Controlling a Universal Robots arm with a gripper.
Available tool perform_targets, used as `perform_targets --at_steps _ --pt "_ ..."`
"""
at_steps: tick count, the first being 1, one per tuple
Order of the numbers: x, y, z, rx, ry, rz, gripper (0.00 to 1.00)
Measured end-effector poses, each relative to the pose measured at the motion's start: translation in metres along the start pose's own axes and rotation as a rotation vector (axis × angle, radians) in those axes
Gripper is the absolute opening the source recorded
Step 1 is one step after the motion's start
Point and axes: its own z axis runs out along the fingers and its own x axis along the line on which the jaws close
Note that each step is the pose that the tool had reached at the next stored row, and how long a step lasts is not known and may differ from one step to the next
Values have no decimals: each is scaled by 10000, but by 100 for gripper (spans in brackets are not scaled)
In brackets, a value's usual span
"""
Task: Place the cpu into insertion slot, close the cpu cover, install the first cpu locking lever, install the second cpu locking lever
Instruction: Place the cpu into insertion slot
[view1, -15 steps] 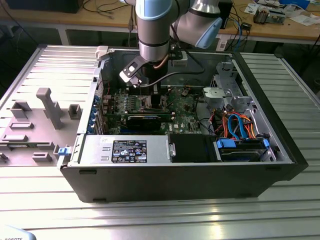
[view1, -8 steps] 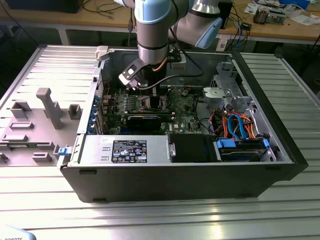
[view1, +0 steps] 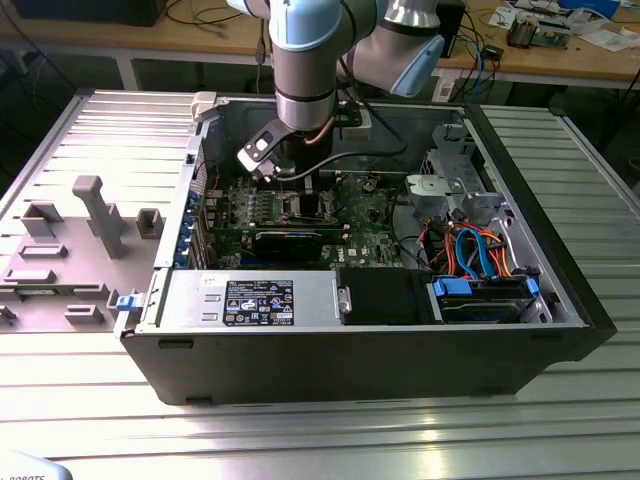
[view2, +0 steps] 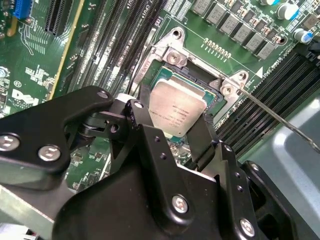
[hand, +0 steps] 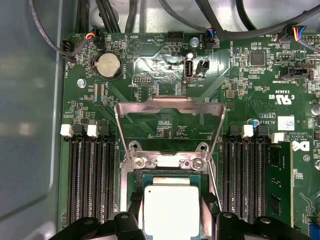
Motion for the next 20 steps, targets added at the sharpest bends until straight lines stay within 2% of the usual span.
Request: perform_targets --at_steps 11,12,15,20 --pt "0 1 3 -3 2 -1 55" --pt "0 1 2 -2 0 -1 62" --pt "0 0 1 0 -4 -1 62" --pt "-1 2 -33 28 3 0 62"
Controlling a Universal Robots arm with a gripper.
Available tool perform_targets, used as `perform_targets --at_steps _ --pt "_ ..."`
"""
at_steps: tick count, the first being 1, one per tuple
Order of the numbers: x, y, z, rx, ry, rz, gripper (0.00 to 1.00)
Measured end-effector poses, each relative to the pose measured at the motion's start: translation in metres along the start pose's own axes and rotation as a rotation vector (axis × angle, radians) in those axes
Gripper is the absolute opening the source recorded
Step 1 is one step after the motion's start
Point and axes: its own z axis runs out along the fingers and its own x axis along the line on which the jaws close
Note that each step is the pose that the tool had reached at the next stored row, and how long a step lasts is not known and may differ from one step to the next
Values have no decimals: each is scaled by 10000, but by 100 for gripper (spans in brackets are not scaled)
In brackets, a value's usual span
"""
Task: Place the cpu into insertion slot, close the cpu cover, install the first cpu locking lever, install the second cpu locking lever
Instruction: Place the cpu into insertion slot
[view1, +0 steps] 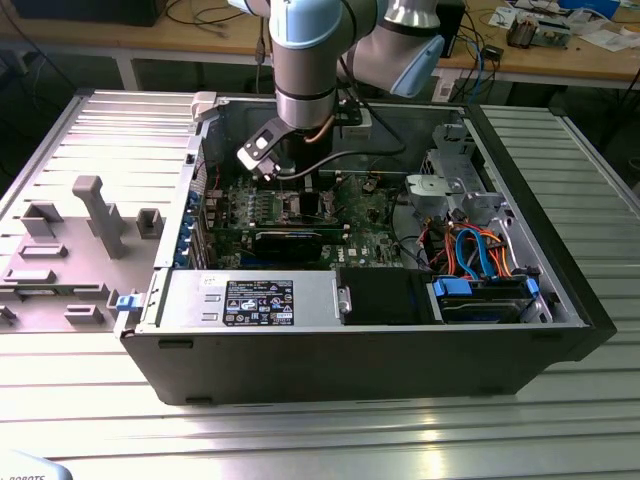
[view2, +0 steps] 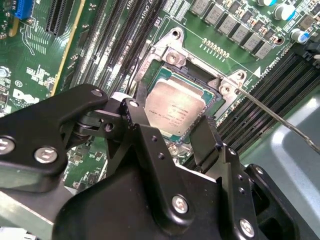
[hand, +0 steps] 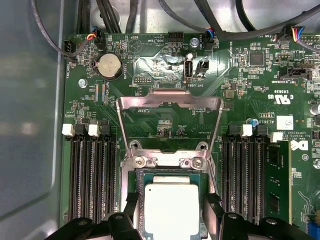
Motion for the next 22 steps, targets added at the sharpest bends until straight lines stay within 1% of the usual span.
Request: perform_targets --at_steps 6,8,10,11,12,14,22 --pt "0 0 1 2 8 0 62" --pt "2 0 6 -1 52 4 62" --pt "3 0 8 0 80 4 62" --pt "2 0 8 0 115 6 62" --pt "4 0 9 -2 134 7 62" --pt "5 0 10 -4 157 11 62" --pt "7 -4 10 -3 158 19 62"
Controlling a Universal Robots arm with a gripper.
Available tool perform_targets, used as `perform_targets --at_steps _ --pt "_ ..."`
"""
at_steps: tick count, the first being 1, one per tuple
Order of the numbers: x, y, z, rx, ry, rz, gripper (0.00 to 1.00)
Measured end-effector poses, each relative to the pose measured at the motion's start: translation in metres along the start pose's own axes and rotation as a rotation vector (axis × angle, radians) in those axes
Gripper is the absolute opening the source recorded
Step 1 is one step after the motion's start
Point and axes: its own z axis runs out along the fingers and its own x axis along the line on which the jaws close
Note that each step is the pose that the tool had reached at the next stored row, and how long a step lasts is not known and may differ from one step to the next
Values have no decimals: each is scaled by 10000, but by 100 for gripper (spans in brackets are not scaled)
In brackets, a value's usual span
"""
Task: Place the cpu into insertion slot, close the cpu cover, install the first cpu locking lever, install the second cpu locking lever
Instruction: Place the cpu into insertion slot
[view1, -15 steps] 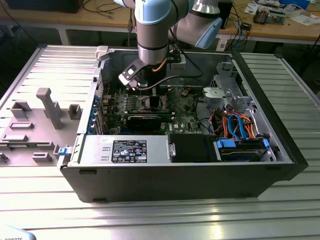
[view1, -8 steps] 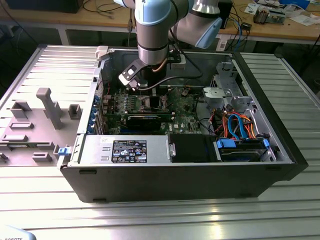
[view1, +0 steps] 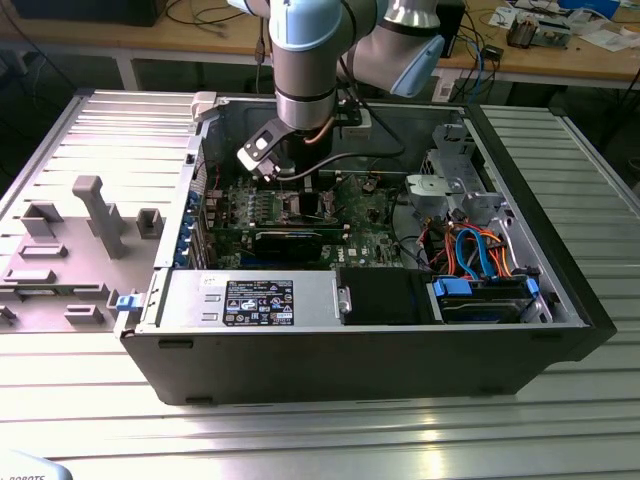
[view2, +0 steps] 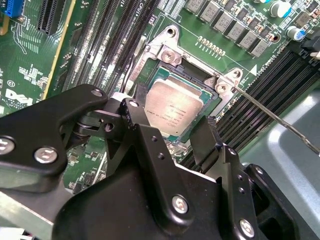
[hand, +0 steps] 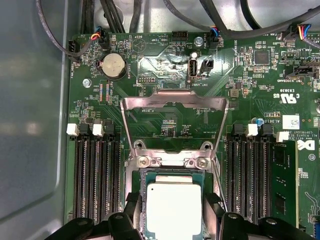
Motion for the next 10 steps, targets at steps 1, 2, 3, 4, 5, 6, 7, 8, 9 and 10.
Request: perform_targets --at_steps 1,2,3,4,5,6,7,8,9,10 --pt "0 0 0 0 1 0 62" --pt "0 0 0 1 -1 -1 62" --pt "0 0 0 1 -1 -1 62" --pt "-1 0 0 1 -1 -1 62" --pt "0 0 0 1 0 -1 62" --pt "0 1 0 1 -1 -1 62" --pt "0 1 0 1 -1 -2 62" --pt "1 1 0 1 0 -2 62" --pt "1 1 0 1 1 -2 62" --pt "5 1 1 0 6 0 62"
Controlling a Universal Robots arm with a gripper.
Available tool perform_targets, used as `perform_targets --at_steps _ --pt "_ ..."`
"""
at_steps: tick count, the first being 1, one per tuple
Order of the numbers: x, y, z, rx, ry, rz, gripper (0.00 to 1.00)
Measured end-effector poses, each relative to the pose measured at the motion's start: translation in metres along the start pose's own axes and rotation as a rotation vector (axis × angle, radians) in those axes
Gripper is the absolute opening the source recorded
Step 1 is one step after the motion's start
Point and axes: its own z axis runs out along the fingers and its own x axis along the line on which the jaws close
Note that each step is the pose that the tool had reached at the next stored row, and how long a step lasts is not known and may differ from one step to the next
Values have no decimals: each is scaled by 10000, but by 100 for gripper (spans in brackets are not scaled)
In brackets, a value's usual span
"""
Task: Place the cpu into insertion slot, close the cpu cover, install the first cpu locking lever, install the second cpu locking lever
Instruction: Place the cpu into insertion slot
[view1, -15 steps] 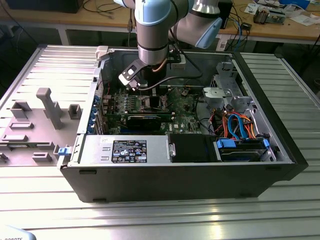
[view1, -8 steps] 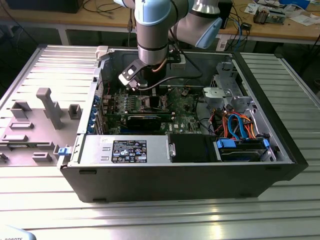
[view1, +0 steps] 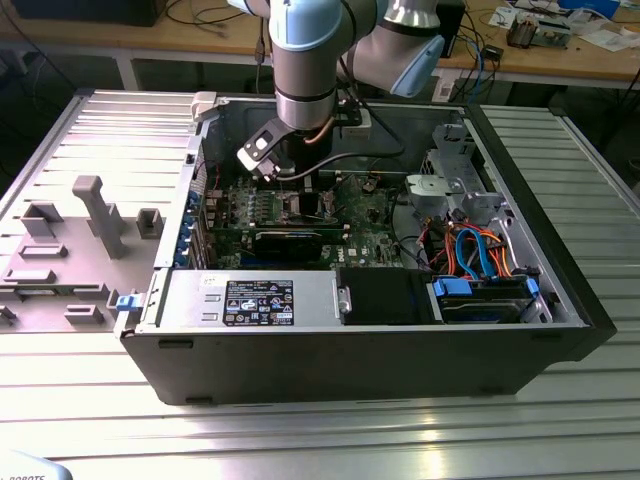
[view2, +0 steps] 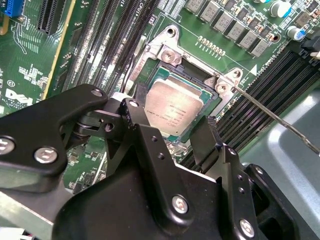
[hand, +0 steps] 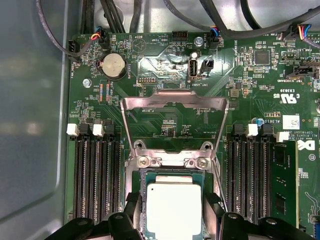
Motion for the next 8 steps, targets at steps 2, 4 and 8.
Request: perform_targets --at_steps 2,4,8 --pt "6 0 2 -1 4 0 62" --pt "8 0 3 0 3 -1 62" --pt "6 0 3 1 -20 -1 62"
